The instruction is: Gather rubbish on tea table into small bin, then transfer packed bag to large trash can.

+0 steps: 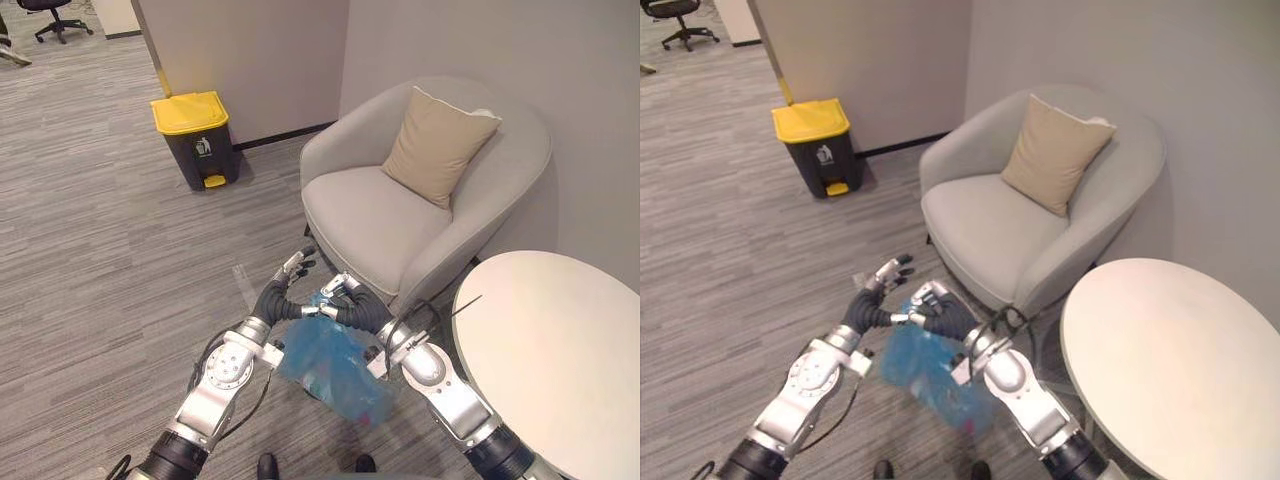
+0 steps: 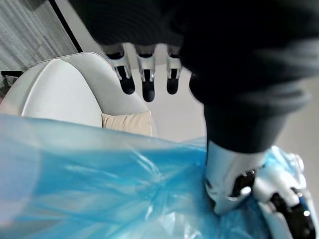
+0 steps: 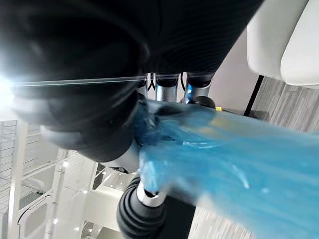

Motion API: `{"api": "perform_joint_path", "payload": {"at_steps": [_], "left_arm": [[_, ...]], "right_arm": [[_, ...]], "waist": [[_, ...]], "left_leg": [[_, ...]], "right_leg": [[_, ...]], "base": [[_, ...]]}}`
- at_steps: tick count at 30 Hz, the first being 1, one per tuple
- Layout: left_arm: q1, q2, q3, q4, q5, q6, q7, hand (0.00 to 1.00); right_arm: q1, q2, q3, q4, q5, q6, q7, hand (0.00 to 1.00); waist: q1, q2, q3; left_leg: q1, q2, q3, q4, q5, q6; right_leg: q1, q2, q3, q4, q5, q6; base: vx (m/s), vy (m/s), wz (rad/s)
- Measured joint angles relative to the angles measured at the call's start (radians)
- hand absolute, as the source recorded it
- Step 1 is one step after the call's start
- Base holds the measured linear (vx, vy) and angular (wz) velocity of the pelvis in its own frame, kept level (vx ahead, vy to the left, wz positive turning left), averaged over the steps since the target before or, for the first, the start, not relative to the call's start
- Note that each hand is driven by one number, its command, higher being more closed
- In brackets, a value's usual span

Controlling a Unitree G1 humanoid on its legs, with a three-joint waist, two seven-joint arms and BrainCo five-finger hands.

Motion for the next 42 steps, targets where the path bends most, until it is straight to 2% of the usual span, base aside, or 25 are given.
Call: {"api": "perform_joint_path", "payload": {"at_steps": [12, 24, 25, 26, 27, 29, 30, 32, 38, 39, 42], "left_arm": [[-0.025, 0.037, -0.049, -0.026, -0.026, -0.002, -0.044, 0.0], [-0.023, 0.124, -0.051, -0.022, -0.071, -0.002, -0.11, 0.0], [-0.021, 0.122, -0.06, 0.002, -0.074, -0.013, -0.112, 0.0], [-0.032, 0.096, -0.097, 0.114, -0.039, -0.044, -0.097, 0.0], [-0.05, 0.058, -0.13, 0.217, 0.016, -0.05, -0.081, 0.0], [-0.082, -0.03, -0.18, 0.371, 0.125, -0.032, -0.076, 0.0], [-0.095, -0.084, -0.21, 0.431, 0.192, -0.022, -0.073, 0.0], [-0.096, -0.125, -0.232, 0.451, 0.237, -0.022, -0.062, 0.0], [-0.117, -0.139, -0.229, 0.521, 0.306, -0.022, -0.024, 0.0], [-0.117, -0.14, -0.228, 0.53, 0.314, -0.022, -0.016, 1.0], [-0.117, -0.151, -0.223, 0.564, 0.35, -0.019, -0.011, 1.0]], "right_arm": [[-0.059, 0.016, 0.074, -0.019, 0.02, -0.006, -0.001, 1.0], [-0.129, 0.04, 0.1, -0.019, 0.031, -0.006, -0.003, 1.0], [-0.133, 0.042, 0.1, -0.017, 0.04, -0.006, -0.004, 1.0], [-0.146, 0.044, 0.101, -0.012, 0.04, -0.006, -0.009, 1.0], [-0.155, 0.045, 0.102, -0.004, 0.04, -0.005, -0.014, 1.0], [-0.179, 0.046, 0.116, 0.039, 0.039, -0.001, -0.021, 1.0], [-0.187, 0.046, 0.12, 0.071, 0.039, 0.017, -0.024, 1.0], [-0.187, 0.045, 0.12, 0.081, 0.039, 0.027, -0.034, 1.0], [-0.203, 0.046, 0.107, 0.08, 0.042, 0.027, -0.06, 1.0], [-0.211, 0.046, 0.107, 0.08, 0.042, 0.028, -0.06, 1.0], [-0.237, 0.054, 0.107, 0.08, 0.043, 0.028, -0.061, 1.0]], "waist": [[-0.006, 0.004, -0.025], [-0.007, 0.003, -0.026], [-0.008, 0.003, -0.026], [-0.01, 0.001, -0.029], [-0.007, -0.002, -0.032], [-0.003, -0.006, -0.034], [-0.004, -0.008, -0.035], [-0.008, -0.008, -0.035], [-0.01, -0.008, -0.035], [-0.01, -0.008, -0.035], [-0.008, -0.01, -0.033]], "left_leg": [[0.01, 0.0, 0.004, 0.0, 0.0, 0.0], [0.016, 0.0, 0.019, -0.001, 0.0, 0.0], [0.015, 0.001, 0.02, -0.001, 0.0, 0.0], [0.013, 0.001, 0.021, -0.001, 0.0, 0.0], [0.012, 0.002, 0.022, -0.001, 0.001, -0.001], [0.01, 0.002, 0.025, -0.001, 0.001, -0.001], [0.01, 0.002, 0.025, -0.001, 0.001, -0.001], [0.01, 0.003, 0.026, -0.001, 0.001, -0.001], [0.01, 0.012, 0.026, -0.001, 0.001, -0.002], [0.01, 0.012, 0.026, -0.001, 0.001, -0.002], [0.01, 0.012, 0.027, -0.001, 0.001, -0.003]], "right_leg": [[0.003, 0.001, 0.012, 0.001, 0.004, 0.0], [0.0, 0.002, 0.029, -0.001, 0.012, 0.001], [0.0, 0.002, 0.03, -0.001, 0.012, 0.001], [0.0, 0.002, 0.032, -0.008, 0.017, 0.0], [0.001, 0.003, 0.033, -0.015, 0.022, 0.0], [0.0, 0.003, 0.036, -0.018, 0.024, -0.001], [0.0, 0.003, 0.037, -0.018, 0.025, -0.001], [-0.002, 0.005, 0.039, -0.018, 0.026, -0.002], [-0.004, 0.017, 0.047, -0.023, 0.029, -0.007], [-0.004, 0.017, 0.048, -0.023, 0.029, -0.007], [-0.004, 0.017, 0.05, -0.024, 0.03, -0.007]], "base": [[-0.01, -0.001, -0.02], [0.0, 0.0, -0.04], [0.0, 0.0, 0.0], [0.0, 0.0, 0.0], [0.0, -0.007, -0.03], [0.0, -0.005, -0.04], [0.0, -0.004, -0.04], [0.01, -0.009, -0.04], [0.0, -0.016, -0.04], [0.0, 0.0, 0.0], [0.0, 0.0, 0.0]]}}
